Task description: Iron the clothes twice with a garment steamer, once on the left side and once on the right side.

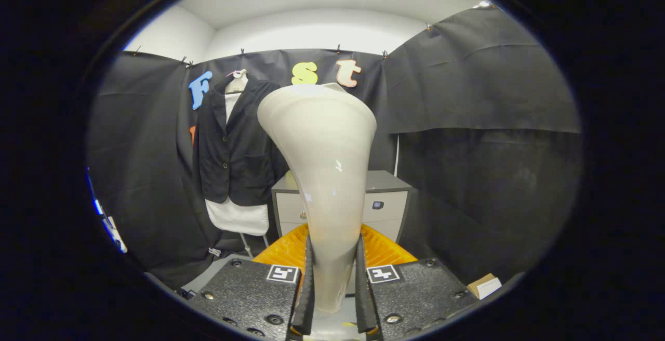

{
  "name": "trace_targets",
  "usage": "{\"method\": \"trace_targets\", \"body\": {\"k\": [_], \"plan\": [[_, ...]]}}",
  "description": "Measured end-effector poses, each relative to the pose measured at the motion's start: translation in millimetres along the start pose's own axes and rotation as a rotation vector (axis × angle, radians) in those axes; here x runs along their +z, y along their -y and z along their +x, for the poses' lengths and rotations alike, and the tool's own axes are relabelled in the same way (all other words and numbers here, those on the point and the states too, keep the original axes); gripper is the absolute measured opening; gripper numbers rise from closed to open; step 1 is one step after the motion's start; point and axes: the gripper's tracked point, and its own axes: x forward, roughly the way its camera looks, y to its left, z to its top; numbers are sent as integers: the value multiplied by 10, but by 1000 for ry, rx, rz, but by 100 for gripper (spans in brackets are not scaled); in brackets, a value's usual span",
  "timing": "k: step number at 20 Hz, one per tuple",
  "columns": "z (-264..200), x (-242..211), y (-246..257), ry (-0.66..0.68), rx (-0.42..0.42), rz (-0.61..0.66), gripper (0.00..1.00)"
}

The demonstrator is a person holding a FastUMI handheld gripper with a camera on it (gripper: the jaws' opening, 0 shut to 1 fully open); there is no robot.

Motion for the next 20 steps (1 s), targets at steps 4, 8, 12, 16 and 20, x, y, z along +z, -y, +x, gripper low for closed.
{"method": "trace_targets", "body": {"k": [4, 8, 12, 16, 20], "plan": [[-13, 9, -23, 3, -1, -3, 35], [-10, 37, -53, 10, -4, -3, 35], [0, 61, -95, 12, -5, -5, 35], [2, 60, -176, 10, 0, -9, 35], [7, 89, -264, 18, 9, -16, 35]]}}
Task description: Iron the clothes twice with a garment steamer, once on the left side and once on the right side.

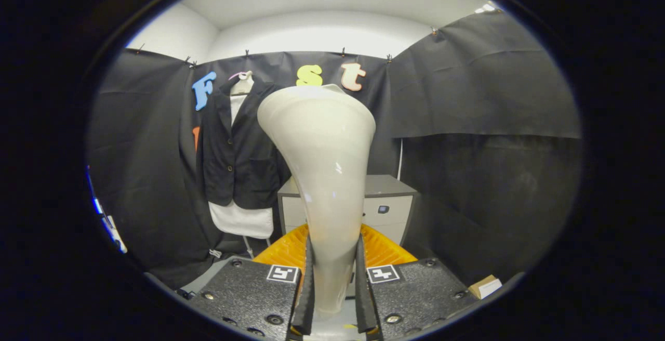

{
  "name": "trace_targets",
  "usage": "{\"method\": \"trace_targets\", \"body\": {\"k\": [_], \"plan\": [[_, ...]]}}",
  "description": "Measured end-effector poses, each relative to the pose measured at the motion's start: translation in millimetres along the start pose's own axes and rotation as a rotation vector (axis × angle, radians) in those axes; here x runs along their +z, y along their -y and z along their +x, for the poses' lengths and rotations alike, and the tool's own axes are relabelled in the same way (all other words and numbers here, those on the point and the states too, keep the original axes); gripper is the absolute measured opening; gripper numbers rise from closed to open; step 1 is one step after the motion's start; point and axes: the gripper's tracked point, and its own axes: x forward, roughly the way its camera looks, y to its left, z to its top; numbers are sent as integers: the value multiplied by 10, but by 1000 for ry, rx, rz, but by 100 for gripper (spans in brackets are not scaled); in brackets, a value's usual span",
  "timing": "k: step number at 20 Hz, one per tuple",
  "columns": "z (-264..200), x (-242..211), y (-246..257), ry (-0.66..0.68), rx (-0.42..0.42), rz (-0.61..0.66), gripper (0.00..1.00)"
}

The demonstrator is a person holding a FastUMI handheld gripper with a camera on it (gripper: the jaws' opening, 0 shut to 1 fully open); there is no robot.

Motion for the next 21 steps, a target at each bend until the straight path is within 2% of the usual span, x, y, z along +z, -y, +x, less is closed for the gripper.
{"method": "trace_targets", "body": {"k": [21], "plan": [[8, -4, -104, -14, 13, -13, 35]]}}
